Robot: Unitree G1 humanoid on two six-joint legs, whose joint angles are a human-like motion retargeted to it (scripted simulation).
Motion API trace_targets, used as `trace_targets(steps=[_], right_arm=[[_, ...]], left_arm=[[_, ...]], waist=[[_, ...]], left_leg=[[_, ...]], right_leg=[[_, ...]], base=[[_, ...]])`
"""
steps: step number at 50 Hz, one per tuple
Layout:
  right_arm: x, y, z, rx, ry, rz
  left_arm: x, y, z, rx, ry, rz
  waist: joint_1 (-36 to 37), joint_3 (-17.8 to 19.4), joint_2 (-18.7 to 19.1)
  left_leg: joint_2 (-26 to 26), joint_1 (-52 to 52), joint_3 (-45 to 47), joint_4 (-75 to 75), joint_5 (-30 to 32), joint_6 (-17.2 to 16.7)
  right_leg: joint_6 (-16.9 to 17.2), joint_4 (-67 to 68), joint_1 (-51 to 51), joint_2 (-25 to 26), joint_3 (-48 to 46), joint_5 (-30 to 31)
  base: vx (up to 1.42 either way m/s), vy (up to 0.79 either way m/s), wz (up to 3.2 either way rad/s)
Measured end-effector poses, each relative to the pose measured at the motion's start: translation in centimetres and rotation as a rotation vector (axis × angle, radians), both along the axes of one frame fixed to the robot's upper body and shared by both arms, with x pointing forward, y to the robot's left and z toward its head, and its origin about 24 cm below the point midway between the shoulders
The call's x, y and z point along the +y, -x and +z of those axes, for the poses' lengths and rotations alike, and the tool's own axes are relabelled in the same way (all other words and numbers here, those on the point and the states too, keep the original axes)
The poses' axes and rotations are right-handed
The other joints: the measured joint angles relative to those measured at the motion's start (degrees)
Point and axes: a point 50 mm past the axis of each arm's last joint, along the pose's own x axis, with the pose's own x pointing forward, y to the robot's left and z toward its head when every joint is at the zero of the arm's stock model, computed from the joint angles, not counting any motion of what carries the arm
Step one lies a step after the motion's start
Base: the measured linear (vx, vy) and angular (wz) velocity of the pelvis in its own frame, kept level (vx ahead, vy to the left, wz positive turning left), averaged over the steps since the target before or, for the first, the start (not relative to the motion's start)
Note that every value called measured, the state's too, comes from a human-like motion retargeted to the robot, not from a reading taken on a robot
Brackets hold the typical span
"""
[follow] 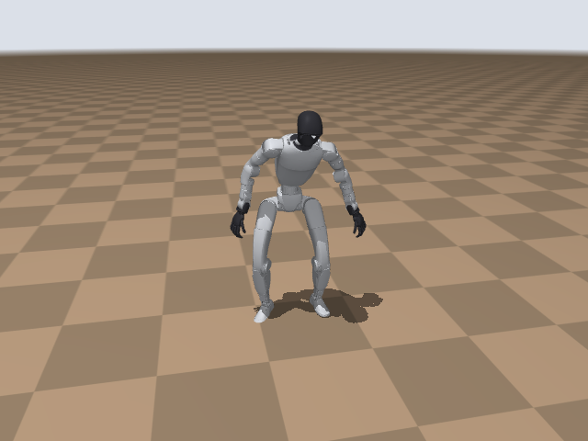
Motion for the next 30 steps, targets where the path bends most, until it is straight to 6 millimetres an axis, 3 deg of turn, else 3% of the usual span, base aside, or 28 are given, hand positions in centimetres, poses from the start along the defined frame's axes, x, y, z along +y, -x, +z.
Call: trace_targets(steps=[3,5,8,11,13,15,17,20,21,24,27,30], right_arm=[[0.4,1.3,-0.7,0.053,-0.019,0.021],[0.4,2.3,-1.1,0.078,-0.018,0.013],[-0.6,3.6,-1.4,0.101,0.018,-0.045],[-2.0,4.7,-1.4,0.13,0.071,-0.09],[-2.5,4.8,-1.4,0.145,0.101,-0.089],[-2.5,4.4,-1.3,0.148,0.122,-0.064],[-1.9,3.3,-1.1,0.125,0.124,-0.03],[-0.6,1.2,-0.6,0.07,0.127,0.035],[-0.2,0.6,-0.4,0.052,0.125,0.048],[0.3,-0.2,-0.2,0.021,0.114,0.066],[0.1,0.5,-0.4,0.036,0.091,0.055],[-0.5,1.5,-0.7,0.064,0.079,0.035]], left_arm=[[0.6,-2.2,1.8,-0.155,0.029,0.097],[0.8,-3.7,3.0,-0.265,0.039,0.163],[0.5,-5.4,4.4,-0.4,0.063,0.245],[-0.9,-6.2,4.1,-0.453,0.11,0.273],[-1.5,-5.7,3.4,-0.438,0.126,0.267],[-1.4,-4.3,2.4,-0.396,0.122,0.272],[-0.7,-2.1,1.3,-0.343,0.114,0.301],[0.4,1.4,-0.1,-0.275,0.114,0.364],[0.6,2.3,-0.3,-0.248,0.11,0.368],[0.7,4.0,-1.1,-0.167,0.109,0.33],[-0.1,3.8,-1.6,-0.104,0.127,0.252],[-1.4,2.7,-2.0,-0.074,0.147,0.193]], waist=[[-0.7,0.0,-0.3],[-0.9,0.0,-0.1],[-0.8,0.0,1.7],[-0.1,0.0,3.9],[1.1,0.0,4.6],[2.2,0.0,4.2],[2.9,0.0,3.8],[4.4,0.0,2.6],[5.0,0.0,1.6],[5.5,0.0,-0.6],[4.3,0.0,-1.6],[3.5,0.0,-0.9]], left_leg=[[3.2,0.0,-2.1,-1.2,2.2,3.7],[6.0,-1.1,-3.7,0.7,3.6,1.6],[8.8,-1.8,-5.9,1.1,3.7,-1.4],[10.3,-1.3,-7.7,0.0,5.3,-2.5],[11.7,0.1,-7.5,-1.6,6.9,-3.0],[13.2,1.5,-6.5,-2.8,8.7,-3.1],[15.9,2.3,-5.4,-3.1,12.3,-2.5],[20.8,2.3,-1.7,-0.6,17.9,-1.0],[21.0,2.0,-0.7,1.4,16.5,-0.7],[16.9,1.2,0.2,7.3,7.6,-0.8],[9.5,0.1,2.3,9.2,-0.8,-0.9],[1.7,1.4,0.5,0.6,-0.9,-1.7]], right_leg=[[2.2,10.7,-5.9,2.5,5.6,3.1],[3.2,18.9,-9.7,2.6,9.5,1.7],[-1.1,28.0,-11.3,-5.9,6.3,-6.2],[-3.8,25.3,-8.9,-12.6,3.9,-11.7],[-2.9,13.6,-5.2,-12.6,3.5,-10.8],[-0.8,-0.5,-0.4,-10.5,3.7,-3.4],[-0.6,-0.8,-0.2,-8.8,3.6,-0.2],[1.6,2.5,-1.0,-5.9,3.1,-1.2],[1.1,1.5,-0.4,-4.6,3.2,-1.9],[-0.6,0.0,1.5,-2.6,3.2,-3.2],[0.4,-0.9,3.5,-2.1,0.8,-2.5],[2.3,0.3,3.8,0.0,-1.4,-0.6]], base=[[0.04,-0.42,-0.03],[0.09,-0.41,0.05],[0.12,-0.42,0.16],[0.13,-0.51,0.12],[0.14,-0.63,-0.3],[0.15,-0.69,-0.41],[0.16,-0.69,-0.48],[0.14,-0.66,-0.75],[0.16,-0.61,-0.79],[0.18,-0.51,-0.24],[0.15,-0.42,0.45],[0.08,-0.39,0.21]])
